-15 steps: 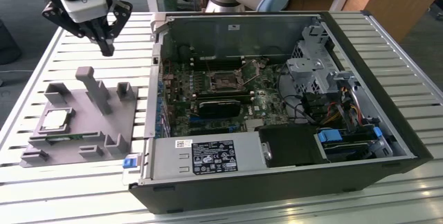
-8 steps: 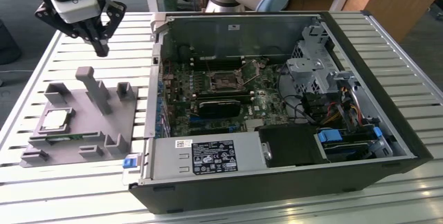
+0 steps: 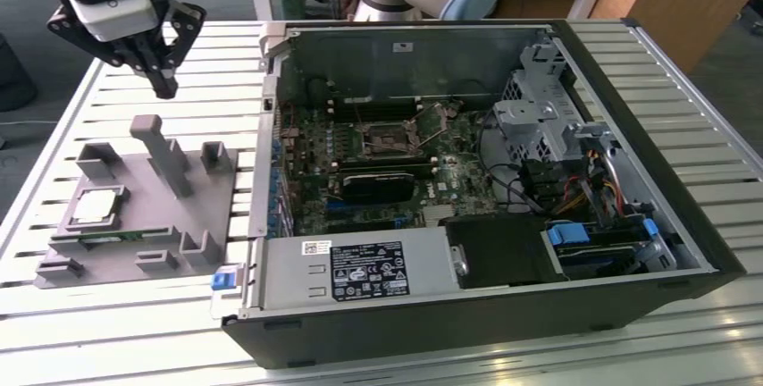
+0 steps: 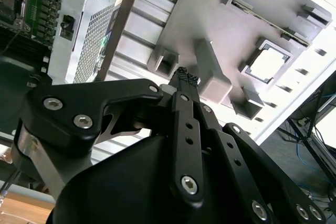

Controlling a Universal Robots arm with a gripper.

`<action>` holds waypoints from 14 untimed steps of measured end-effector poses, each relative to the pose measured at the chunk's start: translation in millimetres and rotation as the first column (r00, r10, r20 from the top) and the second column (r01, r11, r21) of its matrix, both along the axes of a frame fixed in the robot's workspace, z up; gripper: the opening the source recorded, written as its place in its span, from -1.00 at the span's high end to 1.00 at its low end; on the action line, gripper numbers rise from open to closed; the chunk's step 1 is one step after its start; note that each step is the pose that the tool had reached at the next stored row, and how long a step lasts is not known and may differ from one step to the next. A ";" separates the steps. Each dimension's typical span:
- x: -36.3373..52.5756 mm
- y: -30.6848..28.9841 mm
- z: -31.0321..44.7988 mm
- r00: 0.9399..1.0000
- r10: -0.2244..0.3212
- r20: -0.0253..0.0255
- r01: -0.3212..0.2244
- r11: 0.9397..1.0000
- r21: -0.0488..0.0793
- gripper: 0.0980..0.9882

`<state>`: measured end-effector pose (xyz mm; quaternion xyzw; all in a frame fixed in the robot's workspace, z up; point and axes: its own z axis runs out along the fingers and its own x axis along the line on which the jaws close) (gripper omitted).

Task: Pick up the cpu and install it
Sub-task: 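Reach for the cpu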

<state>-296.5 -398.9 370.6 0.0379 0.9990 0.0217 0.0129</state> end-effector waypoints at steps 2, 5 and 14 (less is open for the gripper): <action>-2.2 0.0 -0.2 1.000 0.000 0.000 0.000 1.000 0.000 0.98; -5.1 0.0 -0.4 1.000 0.000 0.000 0.000 1.000 0.000 0.98; -13.9 0.0 -1.2 1.000 0.000 0.000 0.000 1.000 0.000 0.98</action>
